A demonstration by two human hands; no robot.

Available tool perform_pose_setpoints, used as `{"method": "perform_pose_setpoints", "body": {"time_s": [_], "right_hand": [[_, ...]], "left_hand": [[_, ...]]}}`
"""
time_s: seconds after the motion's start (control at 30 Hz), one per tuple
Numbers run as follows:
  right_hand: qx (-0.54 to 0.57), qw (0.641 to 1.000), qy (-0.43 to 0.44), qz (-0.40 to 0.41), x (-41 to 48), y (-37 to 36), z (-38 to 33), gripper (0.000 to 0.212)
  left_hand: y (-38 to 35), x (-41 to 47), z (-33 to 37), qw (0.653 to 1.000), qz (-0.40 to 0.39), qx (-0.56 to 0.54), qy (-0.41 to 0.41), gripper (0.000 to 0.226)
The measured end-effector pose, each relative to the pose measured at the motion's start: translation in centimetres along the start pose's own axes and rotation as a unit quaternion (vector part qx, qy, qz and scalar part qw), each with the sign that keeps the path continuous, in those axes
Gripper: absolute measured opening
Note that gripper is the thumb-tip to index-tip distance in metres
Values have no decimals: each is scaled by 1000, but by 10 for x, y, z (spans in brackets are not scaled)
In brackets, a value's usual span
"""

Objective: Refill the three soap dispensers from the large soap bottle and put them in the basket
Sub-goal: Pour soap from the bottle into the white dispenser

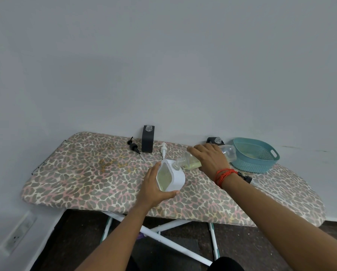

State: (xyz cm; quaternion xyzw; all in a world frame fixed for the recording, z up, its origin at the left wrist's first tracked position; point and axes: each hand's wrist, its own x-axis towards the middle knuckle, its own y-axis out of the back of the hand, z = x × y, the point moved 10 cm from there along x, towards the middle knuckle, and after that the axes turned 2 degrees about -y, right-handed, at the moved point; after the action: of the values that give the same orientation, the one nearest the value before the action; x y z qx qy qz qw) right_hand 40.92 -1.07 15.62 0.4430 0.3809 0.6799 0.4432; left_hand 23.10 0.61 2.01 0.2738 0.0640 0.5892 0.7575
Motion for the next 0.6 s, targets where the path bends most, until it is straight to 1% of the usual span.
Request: {"method": "perform_pose_setpoints", "body": {"time_s": [0.43, 0.6], "right_hand": [[-5, 1000, -2, -2, 1, 1, -1, 79], [4, 1000, -3, 1, 0, 0, 0, 81]], "left_hand": [[0, 1, -2, 1000, -2, 1, 5, 132], [-1, 1, -3, 1000, -2, 2, 2, 129]]}}
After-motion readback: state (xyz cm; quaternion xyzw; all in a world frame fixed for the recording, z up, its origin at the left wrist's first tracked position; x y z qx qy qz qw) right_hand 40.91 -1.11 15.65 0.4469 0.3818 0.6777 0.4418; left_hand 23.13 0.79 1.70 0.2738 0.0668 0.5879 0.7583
